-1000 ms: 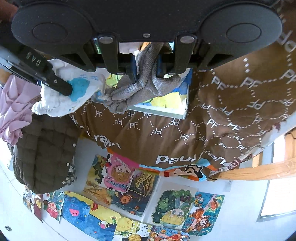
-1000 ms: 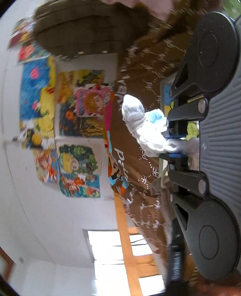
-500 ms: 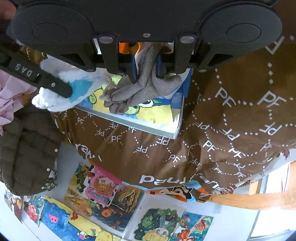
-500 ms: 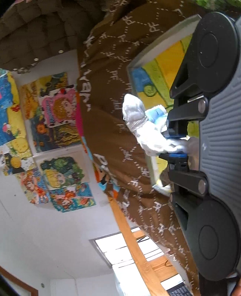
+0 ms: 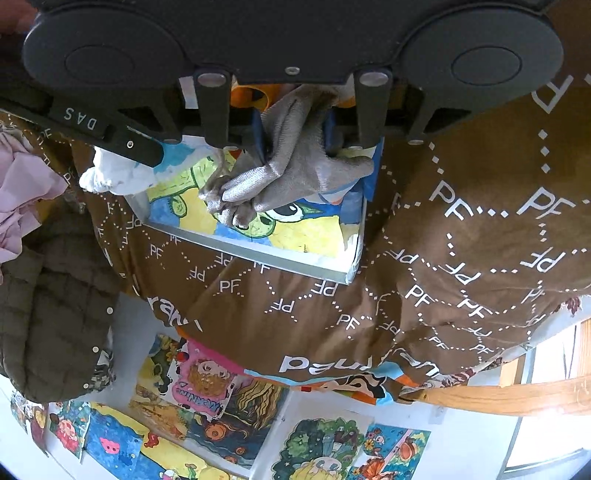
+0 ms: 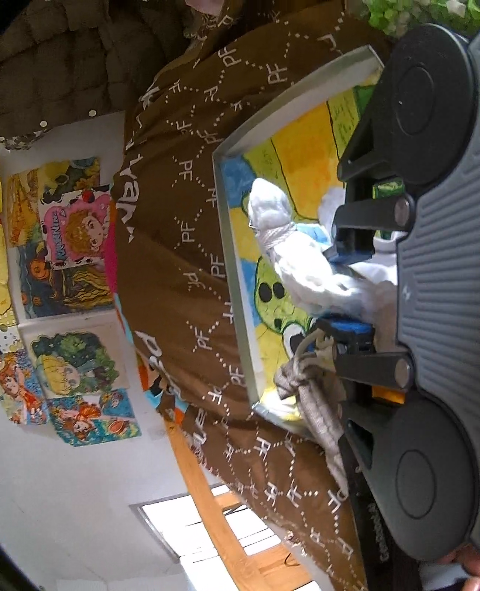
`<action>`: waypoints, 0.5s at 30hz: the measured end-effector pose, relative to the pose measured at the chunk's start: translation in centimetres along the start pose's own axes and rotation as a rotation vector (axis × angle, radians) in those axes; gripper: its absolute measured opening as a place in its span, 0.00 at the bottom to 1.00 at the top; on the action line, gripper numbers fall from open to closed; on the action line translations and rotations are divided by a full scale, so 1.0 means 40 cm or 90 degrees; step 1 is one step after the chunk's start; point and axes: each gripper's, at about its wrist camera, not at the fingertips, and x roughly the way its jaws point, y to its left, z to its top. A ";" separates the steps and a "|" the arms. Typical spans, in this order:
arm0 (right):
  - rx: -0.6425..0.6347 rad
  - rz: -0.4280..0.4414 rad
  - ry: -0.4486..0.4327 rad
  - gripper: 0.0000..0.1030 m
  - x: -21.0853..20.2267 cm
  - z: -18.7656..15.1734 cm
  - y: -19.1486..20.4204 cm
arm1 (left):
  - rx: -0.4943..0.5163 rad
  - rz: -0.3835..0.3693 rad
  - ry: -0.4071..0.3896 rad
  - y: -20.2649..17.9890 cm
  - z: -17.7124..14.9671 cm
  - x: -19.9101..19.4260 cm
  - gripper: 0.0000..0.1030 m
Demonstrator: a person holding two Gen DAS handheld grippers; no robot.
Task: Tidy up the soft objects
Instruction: 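Lift the grey pouch and white towel and carry them over the tray, then lower both items into the tray and open both tools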
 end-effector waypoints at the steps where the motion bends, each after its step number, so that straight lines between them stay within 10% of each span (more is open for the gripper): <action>1: -0.002 -0.005 0.003 0.37 0.001 -0.001 -0.001 | 0.003 0.000 -0.001 -0.002 0.000 -0.001 0.36; 15: 0.003 -0.028 0.008 0.78 -0.019 0.016 -0.034 | 0.029 -0.004 -0.008 -0.035 -0.001 -0.026 0.60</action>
